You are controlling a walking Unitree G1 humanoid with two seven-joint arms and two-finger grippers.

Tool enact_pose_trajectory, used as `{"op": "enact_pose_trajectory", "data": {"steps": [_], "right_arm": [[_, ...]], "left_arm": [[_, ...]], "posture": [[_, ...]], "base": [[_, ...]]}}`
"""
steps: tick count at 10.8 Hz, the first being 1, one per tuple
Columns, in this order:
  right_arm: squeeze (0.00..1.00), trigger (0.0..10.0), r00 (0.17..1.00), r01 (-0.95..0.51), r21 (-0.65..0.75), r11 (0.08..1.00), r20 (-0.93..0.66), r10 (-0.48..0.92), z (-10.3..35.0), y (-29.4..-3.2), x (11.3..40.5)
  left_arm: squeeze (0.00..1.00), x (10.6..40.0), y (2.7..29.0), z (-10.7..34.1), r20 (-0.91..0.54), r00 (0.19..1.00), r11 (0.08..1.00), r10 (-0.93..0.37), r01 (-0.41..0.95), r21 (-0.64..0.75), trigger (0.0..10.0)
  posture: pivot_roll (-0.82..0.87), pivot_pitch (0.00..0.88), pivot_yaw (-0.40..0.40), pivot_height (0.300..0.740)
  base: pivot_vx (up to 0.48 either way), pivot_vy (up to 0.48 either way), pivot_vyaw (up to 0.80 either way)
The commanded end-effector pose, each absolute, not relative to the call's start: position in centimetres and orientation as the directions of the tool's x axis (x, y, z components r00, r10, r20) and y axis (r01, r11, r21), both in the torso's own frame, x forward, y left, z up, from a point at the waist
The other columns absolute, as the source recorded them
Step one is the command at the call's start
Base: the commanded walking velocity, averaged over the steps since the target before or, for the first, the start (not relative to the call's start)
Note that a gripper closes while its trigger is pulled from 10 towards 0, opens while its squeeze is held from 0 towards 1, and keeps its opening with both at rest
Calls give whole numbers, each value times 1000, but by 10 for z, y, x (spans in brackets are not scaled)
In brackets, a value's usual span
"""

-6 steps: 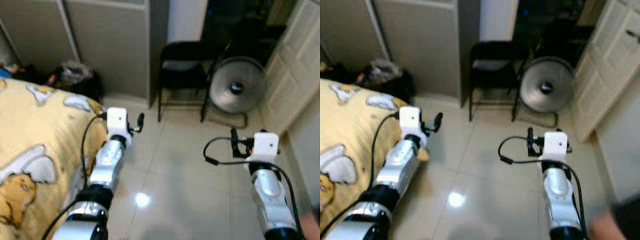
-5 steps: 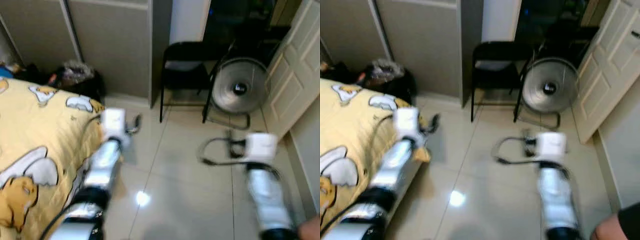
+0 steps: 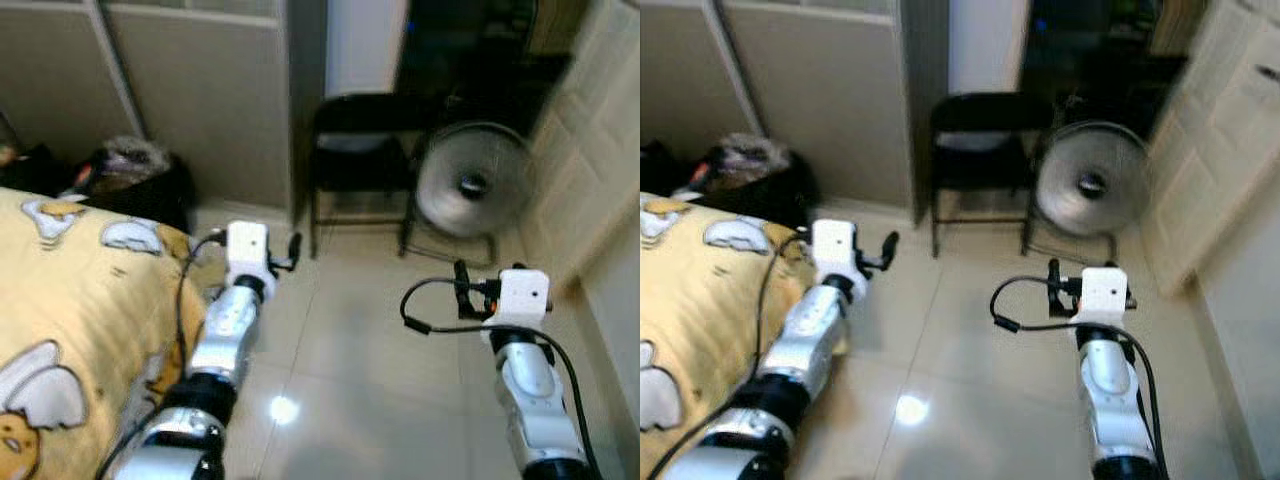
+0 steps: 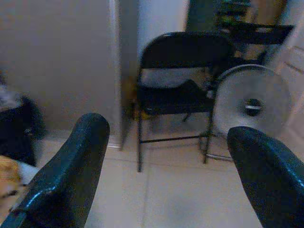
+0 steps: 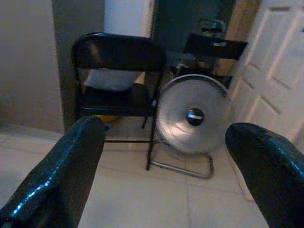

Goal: Clean up the room

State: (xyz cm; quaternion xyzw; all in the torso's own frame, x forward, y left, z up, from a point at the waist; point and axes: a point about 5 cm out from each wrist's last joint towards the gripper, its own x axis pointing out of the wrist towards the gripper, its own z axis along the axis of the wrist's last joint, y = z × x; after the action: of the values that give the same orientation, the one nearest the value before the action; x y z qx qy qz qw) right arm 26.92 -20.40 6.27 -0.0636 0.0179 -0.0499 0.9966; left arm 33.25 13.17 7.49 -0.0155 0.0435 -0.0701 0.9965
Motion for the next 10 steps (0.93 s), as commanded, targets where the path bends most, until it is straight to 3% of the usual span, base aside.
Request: {"op": "enact_pose_trajectory", "data": {"steps": [1, 4, 6, 10], "right_arm": [[0, 10000, 996, 82, -129, 988, -13, -85, 66, -200, 270], [0, 10000, 996, 91, -130, 987, -12, -93, 67, -203, 271], [0, 10000, 985, 170, -125, 978, 15, -169, 76, -220, 279], [0, 10000, 994, 104, -131, 986, -7, -105, 69, -204, 276]], "left_arm": [[0, 334, 137, 77, -85, 988, 992, -126, 124, -34, 10000], [0, 337, 136, 79, -79, 990, 993, -115, 113, -36, 10000], [0, 335, 139, 76, -87, 990, 994, -108, 105, -35, 10000], [0, 335, 141, 76, -86, 991, 994, -104, 102, -29, 10000]], "posture": [[-52, 0, 10, 730], [-41, 0, 1, 730], [-43, 0, 4, 730], [-39, 0, 11, 730]], "base": [[442, 0, 0], [442, 0, 0], [444, 0, 0], [443, 0, 0]]}}
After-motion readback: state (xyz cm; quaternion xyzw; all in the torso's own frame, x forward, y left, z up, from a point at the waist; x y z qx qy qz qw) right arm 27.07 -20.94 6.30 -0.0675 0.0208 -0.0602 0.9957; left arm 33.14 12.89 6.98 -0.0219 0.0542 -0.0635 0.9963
